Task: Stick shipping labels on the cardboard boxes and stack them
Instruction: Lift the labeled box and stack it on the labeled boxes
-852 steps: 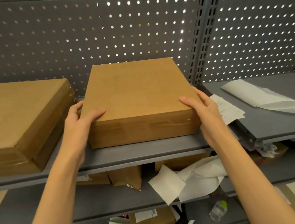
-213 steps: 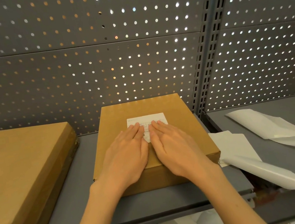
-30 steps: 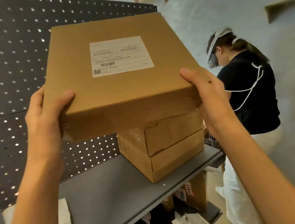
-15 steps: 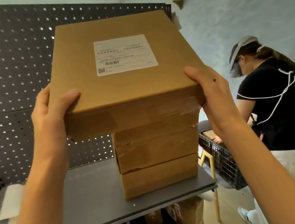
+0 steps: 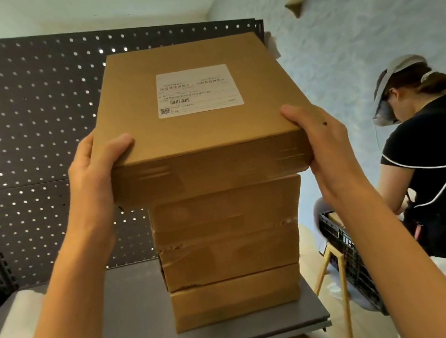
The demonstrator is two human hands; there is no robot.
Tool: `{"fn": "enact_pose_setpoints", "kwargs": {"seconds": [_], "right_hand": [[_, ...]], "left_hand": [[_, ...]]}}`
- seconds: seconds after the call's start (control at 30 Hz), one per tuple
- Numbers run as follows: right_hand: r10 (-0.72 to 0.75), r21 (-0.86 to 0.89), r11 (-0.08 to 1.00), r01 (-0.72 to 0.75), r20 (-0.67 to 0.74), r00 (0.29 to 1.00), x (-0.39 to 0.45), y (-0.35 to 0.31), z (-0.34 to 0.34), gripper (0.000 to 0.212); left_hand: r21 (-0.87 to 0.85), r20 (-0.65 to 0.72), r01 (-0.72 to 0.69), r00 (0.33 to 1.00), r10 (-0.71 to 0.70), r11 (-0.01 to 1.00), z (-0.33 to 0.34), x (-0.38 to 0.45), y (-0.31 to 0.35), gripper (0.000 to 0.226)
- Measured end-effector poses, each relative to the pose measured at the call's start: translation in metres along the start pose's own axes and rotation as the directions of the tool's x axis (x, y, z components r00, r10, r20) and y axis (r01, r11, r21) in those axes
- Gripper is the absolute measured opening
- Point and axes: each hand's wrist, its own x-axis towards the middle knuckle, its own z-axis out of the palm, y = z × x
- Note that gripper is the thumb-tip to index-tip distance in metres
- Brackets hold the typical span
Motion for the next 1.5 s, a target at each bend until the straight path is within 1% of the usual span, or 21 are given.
{"fn": "enact_pose_setpoints", "kwargs": {"seconds": [0.07,0.13,0.17,0.27,0.3,0.4,0.5,0.63,0.67,0.77,0.83,0.9,1.0,1.07,1.1,1.17,1.23,1.33,1.43,1.47,1.5], "right_hand": [[0.014,-0.012,1.0,-0.013,0.013,1.0,0.009,0.002,0.0,0.062],[0.034,-0.023,0.999,-0.033,0.023,0.999,0.017,0.005,0.001,0.062],[0.043,-0.028,0.999,-0.042,0.024,0.999,0.02,0.007,0.001,0.06],[0.073,-0.022,0.997,-0.073,0.022,0.997,0.028,0.013,0.002,0.05],[0.08,-0.015,0.997,-0.08,0.026,0.996,0.03,0.016,0.002,0.046],[0.092,-0.002,0.996,-0.092,0.032,0.995,0.036,0.022,0.003,0.037],[0.111,-0.015,0.994,-0.11,0.05,0.993,0.042,0.027,0.004,0.034],[0.126,-0.021,0.992,-0.125,0.065,0.99,0.048,0.034,0.002,0.018],[0.132,-0.021,0.991,-0.131,0.064,0.989,0.049,0.035,0.002,0.019],[0.158,-0.052,0.987,-0.155,0.054,0.986,0.052,0.041,0.0,0.04],[0.154,-0.069,0.986,-0.15,0.059,0.986,0.054,0.043,0.0,0.04],[0.153,-0.086,0.985,-0.146,0.074,0.985,0.055,0.044,0.001,0.034],[0.169,-0.097,0.982,-0.161,0.088,0.982,0.057,0.044,0.002,0.03],[0.179,-0.099,0.98,-0.171,0.087,0.98,0.058,0.044,0.003,0.032],[0.183,-0.102,0.979,-0.174,0.085,0.979,0.059,0.045,0.004,0.033],[0.186,-0.11,0.978,-0.176,0.082,0.979,0.061,0.046,0.005,0.034],[0.186,-0.115,0.977,-0.177,0.078,0.979,0.062,0.048,0.005,0.028],[0.185,-0.121,0.977,-0.174,0.086,0.979,0.062,0.047,0.006,0.015],[0.192,-0.135,0.974,-0.179,0.088,0.977,0.062,0.047,0.006,0.016],[0.195,-0.142,0.973,-0.181,0.089,0.977,0.063,0.047,0.006,0.017],[0.198,-0.149,0.972,-0.183,0.091,0.976,0.063,0.047,0.006,0.017]], "left_hand": [[0.023,0.005,-0.003,1.0,0.003,1.0,0.004,0.003,-0.003,0.03],[0.029,0.012,-0.003,1.0,0.003,1.0,0.008,0.006,-0.004,0.032],[0.028,0.017,-0.003,1.0,0.003,1.0,0.009,0.008,-0.005,0.037],[0.02,0.008,0.004,1.0,-0.004,1.0,0.013,0.013,-0.005,0.07],[0.022,0.008,0.001,1.0,-0.002,1.0,0.014,0.014,-0.006,0.071],[0.064,0.028,0.003,1.0,-0.005,0.998,0.019,0.015,-0.008,0.064],[0.09,0.032,0.022,0.999,-0.025,0.996,0.023,0.019,-0.011,0.048],[0.132,0.039,0.04,0.998,-0.045,0.99,0.028,0.025,-0.018,0.047],[0.134,0.039,0.048,0.998,-0.054,0.99,0.029,0.027,-0.019,0.043],[0.135,0.048,0.088,0.994,-0.096,0.987,0.03,0.031,-0.025,0.044],[0.119,0.044,0.114,0.992,-0.12,0.986,0.03,0.033,-0.028,0.04],[0.106,-0.002,0.17,0.985,-0.171,0.98,0.036,0.041,-0.029,0.026],[0.103,-0.125,0.331,0.94,-0.318,0.938,0.046,0.07,-0.028,0.012],[0.03,-0.157,0.348,0.927,-0.34,0.937,0.048,0.083,-0.026,0.011],[0.021,-0.17,0.348,0.925,-0.34,0.937,0.051,0.087,-0.025,0.017],[0.13,-0.171,0.384,0.917,-0.36,0.914,0.058,0.09,-0.026,0.036],[0.176,-0.199,0.358,0.925,-0.323,0.917,0.058,0.081,-0.031,0.028],[0.216,-0.251,0.357,0.92,-0.302,0.909,0.054,0.073,-0.033,0.006],[0.271,-0.205,0.405,0.911,-0.358,0.874,0.048,0.095,-0.034,0.015],[0.289,-0.234,0.426,0.9,-0.368,0.857,0.049,0.1,-0.032,0.016],[0.299,-0.25,0.436,0.894,-0.372,0.849,0.049,0.105,-0.034,0.027]]}}
